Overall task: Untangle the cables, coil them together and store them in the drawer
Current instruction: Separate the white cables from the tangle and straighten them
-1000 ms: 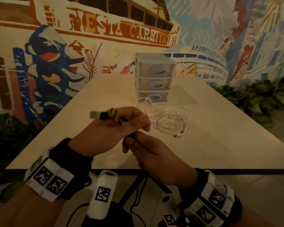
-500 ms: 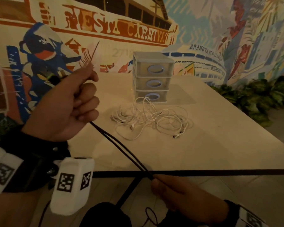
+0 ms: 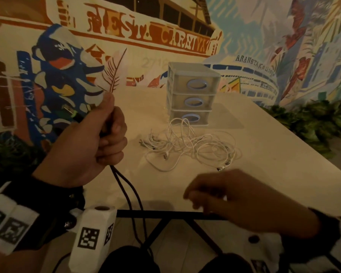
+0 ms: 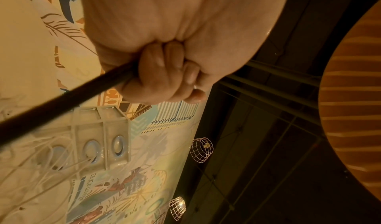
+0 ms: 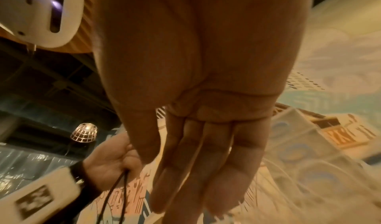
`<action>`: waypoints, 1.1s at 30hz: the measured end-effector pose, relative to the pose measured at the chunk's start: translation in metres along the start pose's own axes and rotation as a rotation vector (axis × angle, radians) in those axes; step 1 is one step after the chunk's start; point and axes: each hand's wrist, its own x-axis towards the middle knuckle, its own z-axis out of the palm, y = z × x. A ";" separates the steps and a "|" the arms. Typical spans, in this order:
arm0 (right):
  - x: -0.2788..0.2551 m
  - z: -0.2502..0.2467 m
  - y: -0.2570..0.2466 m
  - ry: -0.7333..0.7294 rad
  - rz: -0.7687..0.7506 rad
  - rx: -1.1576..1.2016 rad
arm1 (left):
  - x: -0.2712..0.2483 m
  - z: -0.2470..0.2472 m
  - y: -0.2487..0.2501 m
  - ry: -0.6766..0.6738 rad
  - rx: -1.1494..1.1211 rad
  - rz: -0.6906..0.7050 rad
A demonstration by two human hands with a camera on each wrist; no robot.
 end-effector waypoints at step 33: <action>0.139 -0.092 0.058 0.142 0.286 -0.149 | 0.079 0.007 0.009 -0.032 0.437 0.060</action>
